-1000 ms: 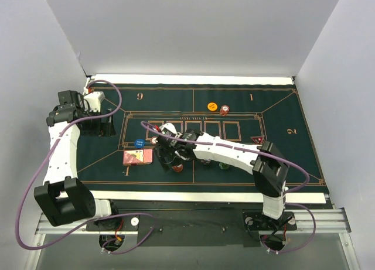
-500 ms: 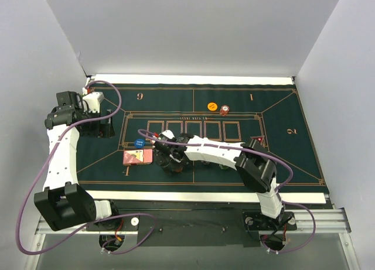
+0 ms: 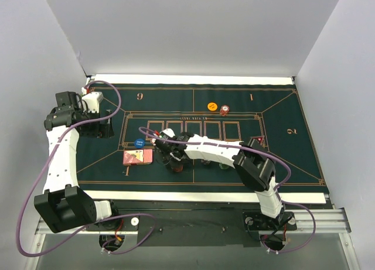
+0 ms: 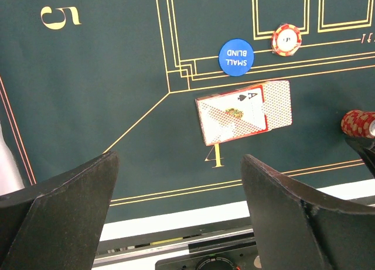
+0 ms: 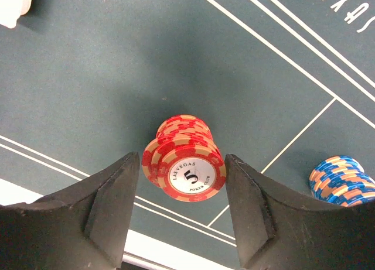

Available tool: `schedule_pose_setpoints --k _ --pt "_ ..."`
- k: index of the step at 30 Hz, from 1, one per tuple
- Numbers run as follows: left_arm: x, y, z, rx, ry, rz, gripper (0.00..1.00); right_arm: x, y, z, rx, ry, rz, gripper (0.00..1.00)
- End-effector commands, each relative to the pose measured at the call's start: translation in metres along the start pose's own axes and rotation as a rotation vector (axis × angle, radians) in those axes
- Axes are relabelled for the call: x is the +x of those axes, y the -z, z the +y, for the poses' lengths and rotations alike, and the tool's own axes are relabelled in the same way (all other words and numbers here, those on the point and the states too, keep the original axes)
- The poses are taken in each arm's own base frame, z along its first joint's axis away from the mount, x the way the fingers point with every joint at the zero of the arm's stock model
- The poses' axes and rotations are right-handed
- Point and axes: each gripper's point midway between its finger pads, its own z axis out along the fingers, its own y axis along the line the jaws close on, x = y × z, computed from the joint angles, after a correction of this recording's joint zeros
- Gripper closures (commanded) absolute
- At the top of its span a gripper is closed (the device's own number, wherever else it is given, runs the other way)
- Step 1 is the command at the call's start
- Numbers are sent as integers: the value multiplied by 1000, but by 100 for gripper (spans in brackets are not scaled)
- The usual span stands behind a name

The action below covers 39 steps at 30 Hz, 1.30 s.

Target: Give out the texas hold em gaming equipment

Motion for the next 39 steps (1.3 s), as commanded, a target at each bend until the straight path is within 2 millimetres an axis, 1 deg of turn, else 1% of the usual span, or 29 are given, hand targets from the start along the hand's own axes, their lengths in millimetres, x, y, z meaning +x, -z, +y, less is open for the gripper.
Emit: schedule_pose_setpoints --k 1,9,13,16,21,24,28,30,31,32,34,36,37,38,39 --pt "-11 15 3 -26 -30 -51 4 4 -6 -6 20 -15 18 46" --pt "-11 19 3 -35 -39 -59 4 12 -13 -12 29 -23 40 51" --pt "-11 20 3 -39 -42 -61 4 14 -14 -13 27 -29 41 57" --pt "-10 20 4 -39 -42 -58 4 9 -7 -12 18 -37 22 59" --pt "-8 18 3 -37 -39 -54 4 -5 15 -11 -4 -43 -29 59" --pt "-8 17 2 -31 -37 -56 4 -10 22 -12 -3 -44 -43 60" --pt "-7 17 2 -30 -32 -54 4 -14 28 -12 -16 -52 -56 65" --pt "-6 17 2 -32 -35 -54 4 -17 34 -12 -24 -56 -67 66" --pt "-6 16 3 -33 -37 -54 4 -21 40 -11 -30 -61 -82 66" --pt "-6 16 3 -33 -38 -54 4 -23 42 -14 -29 -67 -86 67" --pt "-6 16 3 -34 -37 -55 4 -33 52 -19 -41 -91 -110 68" --pt "-6 16 2 -30 -37 -54 4 -43 62 -31 -39 -126 -133 69" --pt "-6 16 2 -30 -35 -54 4 -49 70 -43 -37 -154 -148 70" --pt "-6 16 2 -29 -35 -55 4 -52 72 -52 -31 -177 -155 70" --pt "-6 16 2 -29 -37 -54 4 -59 79 -72 -17 -222 -174 70"
